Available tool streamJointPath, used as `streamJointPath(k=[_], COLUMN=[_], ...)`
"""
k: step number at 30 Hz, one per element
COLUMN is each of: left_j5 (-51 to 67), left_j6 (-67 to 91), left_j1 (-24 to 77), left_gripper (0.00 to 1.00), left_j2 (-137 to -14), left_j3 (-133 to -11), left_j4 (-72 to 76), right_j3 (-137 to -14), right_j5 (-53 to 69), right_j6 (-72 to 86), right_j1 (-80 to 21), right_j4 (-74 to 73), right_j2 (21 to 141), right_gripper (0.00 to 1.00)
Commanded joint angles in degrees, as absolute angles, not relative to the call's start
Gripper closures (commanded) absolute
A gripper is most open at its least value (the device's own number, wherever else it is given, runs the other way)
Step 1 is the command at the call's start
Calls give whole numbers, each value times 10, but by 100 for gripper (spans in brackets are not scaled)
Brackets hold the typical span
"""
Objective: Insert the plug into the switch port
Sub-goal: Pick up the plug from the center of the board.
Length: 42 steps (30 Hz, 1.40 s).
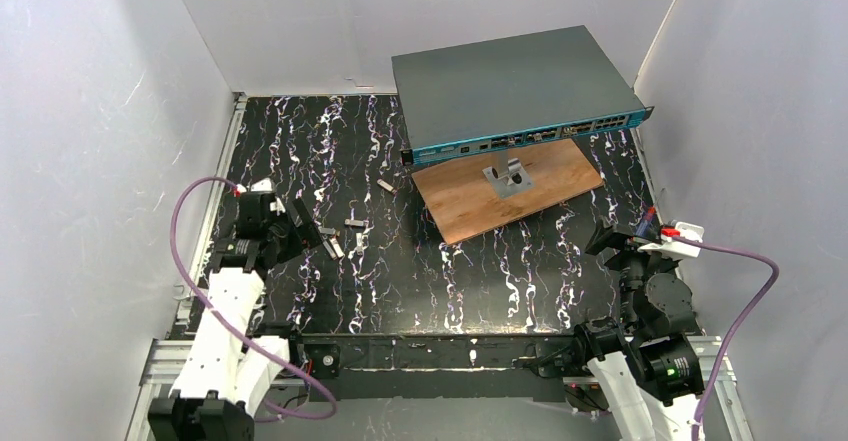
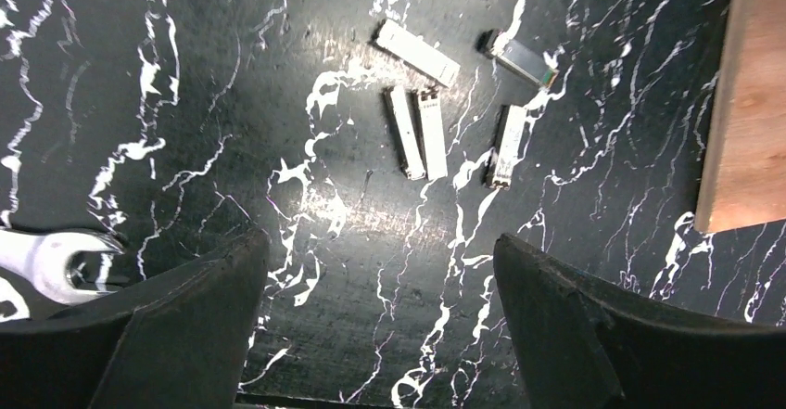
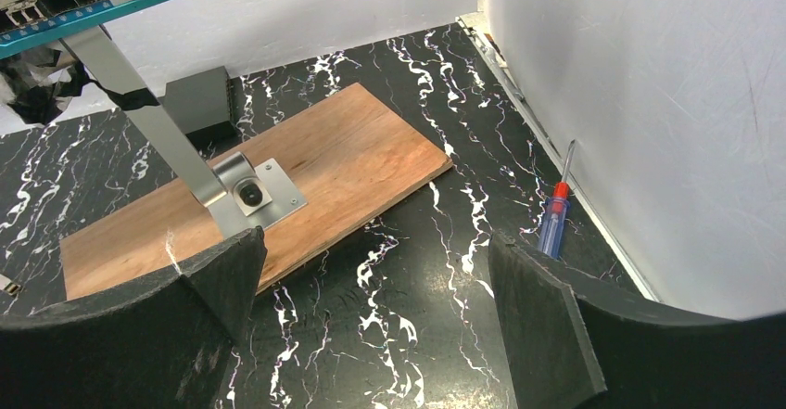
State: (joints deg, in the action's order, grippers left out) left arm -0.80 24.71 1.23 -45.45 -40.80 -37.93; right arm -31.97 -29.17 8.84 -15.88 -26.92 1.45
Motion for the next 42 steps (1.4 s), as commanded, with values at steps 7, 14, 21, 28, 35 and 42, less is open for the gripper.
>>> streamJointPath(k=[7, 14, 21, 28, 35, 42], left_j5=[18, -62, -87, -89, -82, -92], left_j6=[311, 332, 360, 362, 366, 381], left_j1=[32, 109, 121, 123, 123, 123], left_gripper=[28, 39, 53, 61, 67, 74], left_j2=[-612, -703, -750, -774, -797, -800], left_j3=[-429, -471, -470, -460, -454, -436], left_j4=[-360, -358, -341, -319, -299, -286], right_j3=[-319, -317, -317, -317, -317, -317], right_j5=[-291, -293, -294, -294, -294, -294], right_j6=[90, 90, 90, 90, 90, 90], right_j1=[-163, -163, -162, -162, -162, -162], right_j4=[-250, -249, -249, -249, -249, -249], right_j2=[8, -3, -3, -3, -3, -3], right_gripper=[1, 1, 0, 0, 0, 0])
